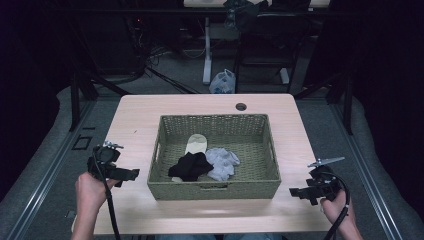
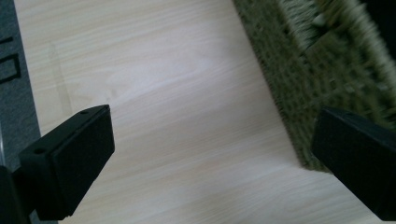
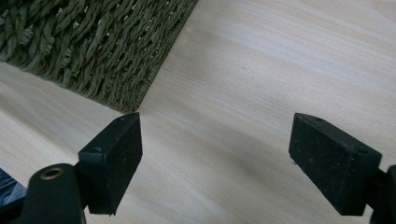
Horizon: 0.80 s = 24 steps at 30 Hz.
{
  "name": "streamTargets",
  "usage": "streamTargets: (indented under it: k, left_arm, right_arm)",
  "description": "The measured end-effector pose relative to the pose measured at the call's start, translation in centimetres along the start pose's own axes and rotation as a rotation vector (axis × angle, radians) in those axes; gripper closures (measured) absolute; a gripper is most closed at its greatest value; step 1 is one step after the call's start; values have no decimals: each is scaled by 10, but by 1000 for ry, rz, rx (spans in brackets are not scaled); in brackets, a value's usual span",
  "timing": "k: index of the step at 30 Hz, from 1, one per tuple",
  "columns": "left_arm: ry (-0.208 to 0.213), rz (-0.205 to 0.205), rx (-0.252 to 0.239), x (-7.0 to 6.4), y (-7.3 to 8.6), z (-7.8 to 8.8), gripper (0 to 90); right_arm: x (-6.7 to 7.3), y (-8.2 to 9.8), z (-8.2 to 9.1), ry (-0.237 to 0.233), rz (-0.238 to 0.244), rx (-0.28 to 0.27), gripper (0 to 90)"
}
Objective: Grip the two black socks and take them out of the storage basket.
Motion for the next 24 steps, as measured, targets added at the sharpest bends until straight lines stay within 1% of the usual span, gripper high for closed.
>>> streamTargets:
  k: [2,3,5,6,7,10,11,14,15,17,18,19,20,22,24]
  left_arm:
    - [11,-10,-8,-5,-5,3,0]
    - [11,-10,-8,-5,-5,3,0]
    - [20,-32,-10,-11,-10,6,0]
    - [25,-46,-8,-14,-13,6,0]
    - [25,-46,-8,-14,-13,6,0]
    - [34,-76,4,-20,-21,7,0]
    - [34,-76,4,-20,-21,7,0]
    - [45,-100,2,-27,-32,9,0]
    - [45,-100,2,-27,-32,9,0]
    - [52,-115,7,-30,-37,10,0]
    - [58,-125,5,-35,-42,10,0]
    - [58,-125,5,-35,-42,10,0]
    - [66,-137,11,-39,-47,10,0]
    - [71,-142,7,-41,-50,10,0]
    - [95,-141,9,-47,-56,10,0]
  right_arm:
    - [0,0,0,3,-1,3,172]
    - [0,0,0,3,-1,3,172]
    - [0,0,0,0,2,6,172]
    - [0,0,0,9,-1,2,173]
    - [0,0,0,9,-1,2,173]
    - [-1,0,1,12,-7,-4,172]
    - [-1,0,1,12,-7,-4,172]
    - [-1,0,1,11,-2,-1,172]
    - [-1,0,1,11,-2,-1,172]
    - [-1,0,1,9,-1,4,173]
    - [-1,0,1,8,-1,3,174]
    - [-1,0,1,8,-1,3,174]
    - [-1,0,1,4,-4,-1,174]
    - [-1,0,0,2,-4,-1,174]
    - [-1,0,0,3,-3,-1,174]
Point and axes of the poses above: each handheld gripper's, and its own axes: z roughly backward along the jaws, y roughly out of its underside, x roughly to its left, the point moved 8 cm from there along -z, roughly forward along the jaws, and after that the axes turned 6 degrees about y, right-handed, at the moved point
